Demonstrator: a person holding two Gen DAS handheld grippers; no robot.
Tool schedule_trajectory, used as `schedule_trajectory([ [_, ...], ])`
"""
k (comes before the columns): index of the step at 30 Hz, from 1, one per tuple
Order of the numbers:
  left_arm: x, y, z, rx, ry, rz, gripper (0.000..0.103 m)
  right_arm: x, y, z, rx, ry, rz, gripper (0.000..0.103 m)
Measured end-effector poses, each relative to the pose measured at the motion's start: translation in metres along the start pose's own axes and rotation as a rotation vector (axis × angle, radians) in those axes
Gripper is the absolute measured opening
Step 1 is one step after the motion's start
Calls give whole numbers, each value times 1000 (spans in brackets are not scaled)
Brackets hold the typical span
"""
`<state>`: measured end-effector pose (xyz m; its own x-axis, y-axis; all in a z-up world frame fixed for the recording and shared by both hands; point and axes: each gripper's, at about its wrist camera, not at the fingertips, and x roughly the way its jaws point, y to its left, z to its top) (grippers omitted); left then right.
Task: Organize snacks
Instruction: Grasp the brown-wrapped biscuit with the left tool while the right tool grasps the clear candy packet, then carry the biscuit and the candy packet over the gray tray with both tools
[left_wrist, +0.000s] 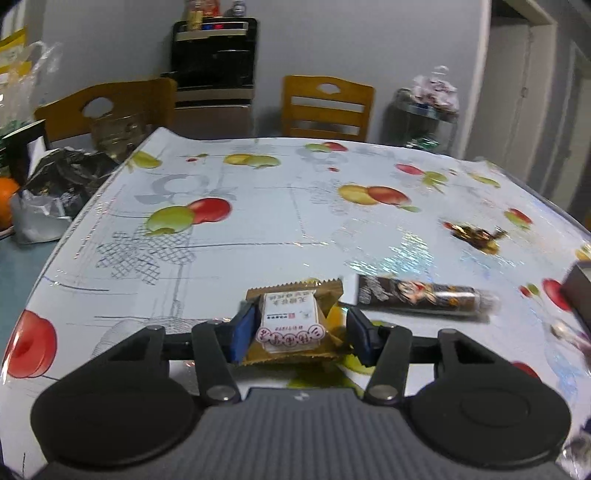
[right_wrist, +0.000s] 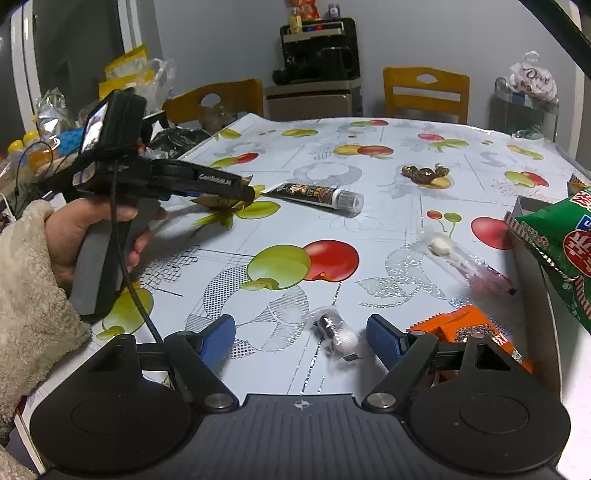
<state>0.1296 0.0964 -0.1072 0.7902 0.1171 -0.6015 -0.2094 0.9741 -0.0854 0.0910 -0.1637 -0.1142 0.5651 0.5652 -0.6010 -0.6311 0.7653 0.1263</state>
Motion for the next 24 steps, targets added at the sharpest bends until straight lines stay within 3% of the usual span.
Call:
schedule_trajectory([
  [5,-9,-15,-8,85,13,-55,51,-1,0,-1,-13,-4,-15,73],
  [11,-19,-34,-16,145,32,-162,50,-1,-1,0,-26,-5,-30,62],
  [14,-21,-43,-19,182,31,-178,50,-1,-1,0,-36,-5,-42,56],
  [19,-22,-47,-21,196,33,-188,50,-3,-3,-3,-42,-18,-65,33],
  [21,-22,-47,-21,196,33,-189,50,-3,-2,-4,-51,-21,-76,20],
  [24,-22,-47,-21,199,32,-187,50,-3,1,-5,-68,-23,-84,18],
])
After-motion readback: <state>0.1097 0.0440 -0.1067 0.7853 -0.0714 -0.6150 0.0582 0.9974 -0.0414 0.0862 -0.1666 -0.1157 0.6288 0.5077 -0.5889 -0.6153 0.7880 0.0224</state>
